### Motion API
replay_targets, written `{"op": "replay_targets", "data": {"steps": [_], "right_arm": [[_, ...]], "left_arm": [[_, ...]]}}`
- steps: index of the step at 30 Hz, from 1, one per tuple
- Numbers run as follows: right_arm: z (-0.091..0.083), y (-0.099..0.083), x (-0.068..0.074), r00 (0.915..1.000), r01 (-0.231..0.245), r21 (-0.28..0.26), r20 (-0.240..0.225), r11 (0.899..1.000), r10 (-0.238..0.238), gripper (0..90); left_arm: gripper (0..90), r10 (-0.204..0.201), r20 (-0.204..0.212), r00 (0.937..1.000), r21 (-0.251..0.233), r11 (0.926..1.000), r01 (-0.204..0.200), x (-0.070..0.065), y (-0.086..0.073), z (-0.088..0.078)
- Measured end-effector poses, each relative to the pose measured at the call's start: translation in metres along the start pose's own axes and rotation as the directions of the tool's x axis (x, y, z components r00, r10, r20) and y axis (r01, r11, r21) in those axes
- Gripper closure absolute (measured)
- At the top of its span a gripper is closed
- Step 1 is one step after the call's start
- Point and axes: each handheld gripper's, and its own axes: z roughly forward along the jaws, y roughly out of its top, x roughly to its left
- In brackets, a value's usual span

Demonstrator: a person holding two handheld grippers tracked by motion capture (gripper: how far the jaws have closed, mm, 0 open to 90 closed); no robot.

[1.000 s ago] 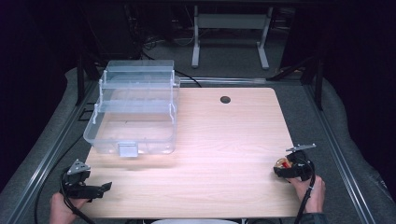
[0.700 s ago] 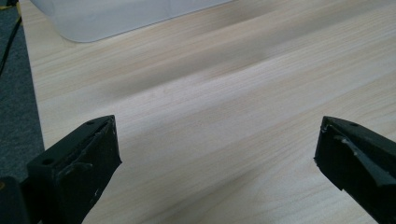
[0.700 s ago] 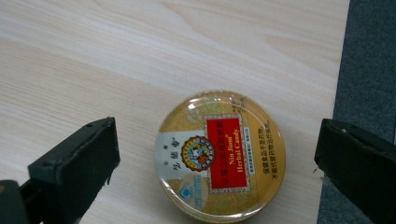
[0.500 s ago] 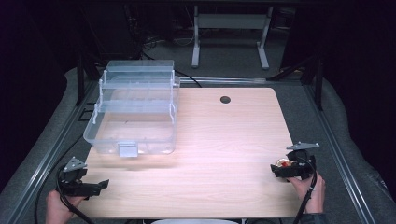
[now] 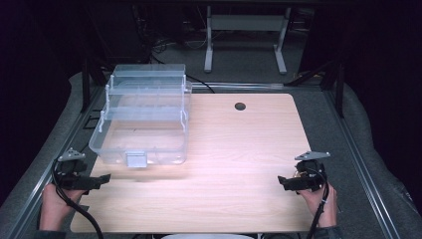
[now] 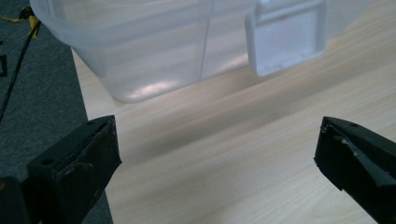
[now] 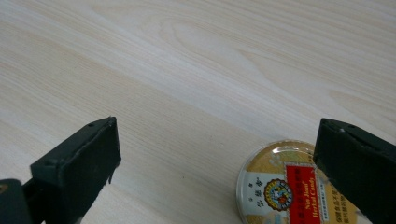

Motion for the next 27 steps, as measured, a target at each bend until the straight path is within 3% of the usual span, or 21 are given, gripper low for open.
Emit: {"op": "replay_targets", "data": {"steps": [3, 6, 10, 12, 17, 21, 27], "right_arm": [[0.002, 0.002, 0.006, 0.9999, 0.010, 0.008, 0.010, 1.000, -0.010, 0.8], [0.002, 0.004, 0.010, 0.9995, 0.025, 0.013, -0.017, 1.000, -0.025, 1.2], [0.004, 0.005, 0.014, 0.9987, 0.036, -0.001, -0.035, 0.999, -0.036, 1.3], [0.005, 0.005, 0.015, 0.9987, 0.042, 0.001, -0.031, 0.999, -0.042, 1.3], [0.006, 0.005, 0.017, 0.9986, 0.044, 0.005, -0.029, 0.999, -0.044, 1.4], [0.006, 0.005, 0.017, 0.9986, 0.044, 0.005, -0.027, 0.999, -0.044, 1.7], [0.006, 0.005, 0.017, 0.9987, 0.046, 0.005, -0.025, 0.999, -0.046, 1.9]], "left_arm": [[0.1, -0.015, 0.005, 0.9999, -0.004, 0.9999, 0.015, 0.007, 0.013, 0.001], [0.2, -0.026, 0.008, 0.9996, 0.000, 0.9997, 0.026, 0.014, 0.027, 0.002], [0.2, -0.047, 0.038, 0.9982, 0.006, 0.9989, 0.047, 0.025, 0.043, 0.006], [0.1, -0.067, 0.079, 0.9946, -0.006, 0.9977, 0.068, 0.029, 0.050, 0.006], [0.1, -0.063, 0.058, 0.9963, -0.017, 0.9978, 0.064, 0.033, 0.063, 0.003], [0.1, -0.082, 0.047, 0.9955, -0.015, 0.9964, 0.083, 0.042, 0.070, 0.006], [0.2, -0.114, -0.008, 0.9934, -0.007, 0.9934, 0.114, 0.056, 0.080, 0.018]]}}
